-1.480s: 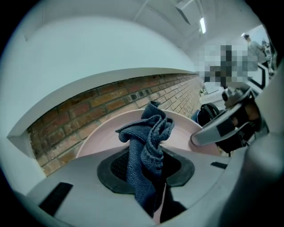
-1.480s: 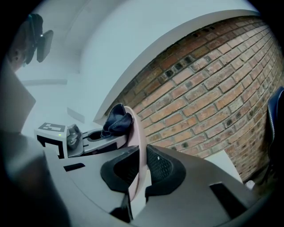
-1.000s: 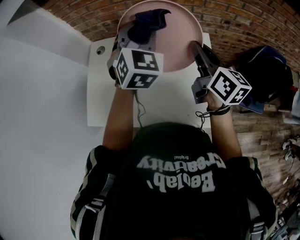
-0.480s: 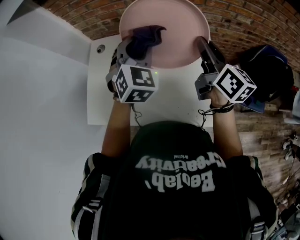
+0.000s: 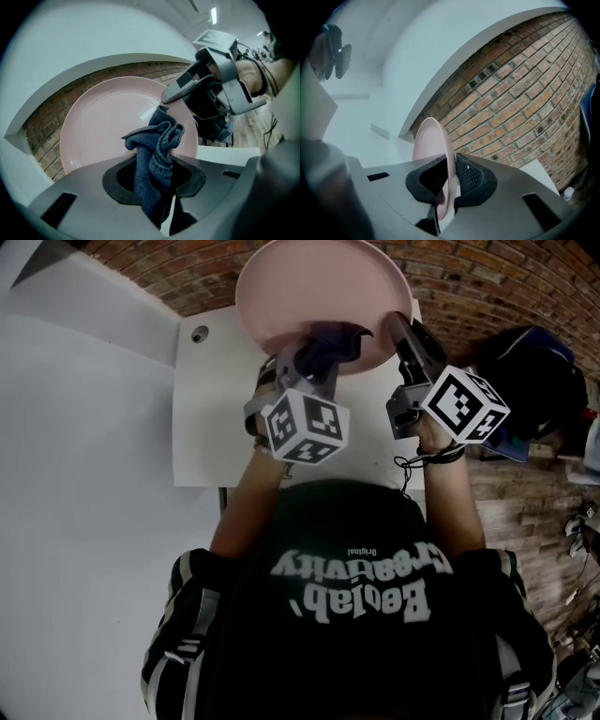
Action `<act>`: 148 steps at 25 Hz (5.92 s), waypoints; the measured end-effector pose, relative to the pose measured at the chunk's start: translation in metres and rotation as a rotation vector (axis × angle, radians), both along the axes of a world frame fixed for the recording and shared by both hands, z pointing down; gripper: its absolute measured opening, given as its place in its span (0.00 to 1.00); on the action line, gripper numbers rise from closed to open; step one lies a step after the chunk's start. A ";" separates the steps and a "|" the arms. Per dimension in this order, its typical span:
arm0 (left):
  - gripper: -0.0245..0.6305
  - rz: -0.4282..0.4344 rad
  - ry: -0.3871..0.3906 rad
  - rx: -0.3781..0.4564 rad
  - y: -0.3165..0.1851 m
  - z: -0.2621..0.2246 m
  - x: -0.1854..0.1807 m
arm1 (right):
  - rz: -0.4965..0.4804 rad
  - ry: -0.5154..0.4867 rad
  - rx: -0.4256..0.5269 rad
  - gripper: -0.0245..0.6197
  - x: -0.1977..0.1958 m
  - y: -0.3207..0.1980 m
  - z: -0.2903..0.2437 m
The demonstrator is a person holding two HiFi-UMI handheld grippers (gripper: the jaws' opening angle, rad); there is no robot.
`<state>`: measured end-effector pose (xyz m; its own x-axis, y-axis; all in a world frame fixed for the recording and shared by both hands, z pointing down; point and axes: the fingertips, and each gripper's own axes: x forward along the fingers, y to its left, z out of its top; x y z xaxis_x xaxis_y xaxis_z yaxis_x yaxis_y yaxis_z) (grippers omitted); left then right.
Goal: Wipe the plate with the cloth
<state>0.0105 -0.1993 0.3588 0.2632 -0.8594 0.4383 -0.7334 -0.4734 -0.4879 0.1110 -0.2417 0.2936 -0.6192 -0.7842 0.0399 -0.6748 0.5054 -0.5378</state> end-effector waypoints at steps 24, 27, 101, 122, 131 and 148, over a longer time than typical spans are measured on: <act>0.23 -0.047 0.031 0.112 -0.036 -0.052 -0.012 | -0.083 0.051 -0.050 0.08 -0.024 0.021 0.026; 0.23 -0.085 0.022 0.123 -0.041 -0.058 -0.028 | -0.093 0.045 -0.050 0.08 -0.024 0.021 0.025; 0.23 -0.144 -0.073 0.170 -0.054 -0.087 -0.057 | -0.017 -0.030 -0.004 0.07 0.013 0.017 0.017; 0.24 0.025 -0.051 0.004 0.006 -0.014 0.009 | 0.083 -0.074 0.038 0.08 0.040 -0.002 -0.011; 0.24 0.166 -0.014 -0.030 0.017 0.005 0.071 | 0.066 -0.071 0.035 0.08 0.035 -0.004 -0.005; 0.24 0.069 0.047 0.073 -0.026 -0.046 0.041 | -0.012 -0.011 -0.024 0.08 0.006 0.021 0.025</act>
